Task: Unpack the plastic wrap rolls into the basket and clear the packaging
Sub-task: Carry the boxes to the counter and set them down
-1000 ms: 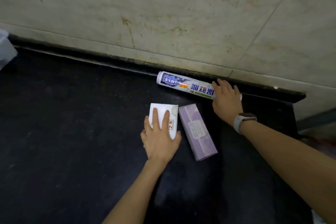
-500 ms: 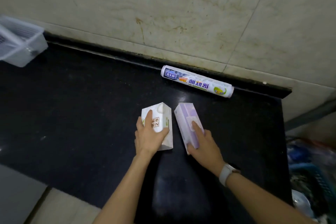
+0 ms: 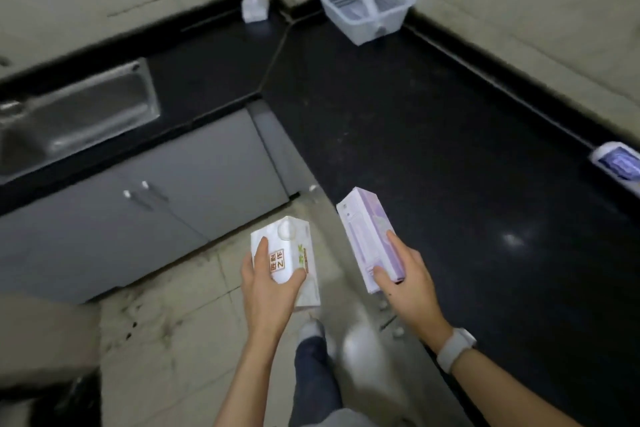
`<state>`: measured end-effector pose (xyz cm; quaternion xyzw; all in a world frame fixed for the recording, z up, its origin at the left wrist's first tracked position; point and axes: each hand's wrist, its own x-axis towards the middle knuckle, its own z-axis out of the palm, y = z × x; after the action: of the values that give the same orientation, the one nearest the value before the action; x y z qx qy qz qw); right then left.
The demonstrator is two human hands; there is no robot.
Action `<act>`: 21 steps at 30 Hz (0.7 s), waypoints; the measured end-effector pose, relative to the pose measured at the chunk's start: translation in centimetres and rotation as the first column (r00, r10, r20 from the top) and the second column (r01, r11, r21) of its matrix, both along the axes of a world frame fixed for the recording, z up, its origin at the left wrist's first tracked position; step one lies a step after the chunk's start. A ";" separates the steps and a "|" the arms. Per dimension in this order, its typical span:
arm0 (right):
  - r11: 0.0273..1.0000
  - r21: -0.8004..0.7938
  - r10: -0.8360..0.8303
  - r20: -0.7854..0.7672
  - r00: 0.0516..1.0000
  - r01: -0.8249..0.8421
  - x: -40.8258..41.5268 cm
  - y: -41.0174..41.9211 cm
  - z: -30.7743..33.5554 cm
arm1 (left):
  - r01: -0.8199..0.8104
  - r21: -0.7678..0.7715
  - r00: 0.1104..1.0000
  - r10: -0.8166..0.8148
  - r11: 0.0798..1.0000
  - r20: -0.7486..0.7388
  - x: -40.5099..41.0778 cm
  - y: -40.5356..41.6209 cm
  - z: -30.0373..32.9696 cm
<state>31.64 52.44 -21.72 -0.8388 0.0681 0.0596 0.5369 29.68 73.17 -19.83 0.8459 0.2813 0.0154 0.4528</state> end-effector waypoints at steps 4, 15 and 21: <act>0.987 -0.007 0.159 -0.008 0.987 -0.159 6.7 8.3 -0.3 | -0.127 -0.023 0.992 0.127 0.992 -0.006 3.7 7.5 -1.3; 0.983 -0.013 0.184 0.025 0.983 -0.184 28.5 27.3 3.6 | -0.003 0.041 0.998 0.001 0.999 0.057 26.8 26.2 2.2; 0.991 0.029 0.133 0.026 0.991 -0.133 40.8 29.8 4.0 | 0.092 0.098 0.995 -0.095 0.991 0.031 41.5 28.9 2.7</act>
<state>72.45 82.26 -17.68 -0.8338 0.0048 0.0864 0.5453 71.20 102.11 -17.16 0.8787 0.2321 0.0227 0.4166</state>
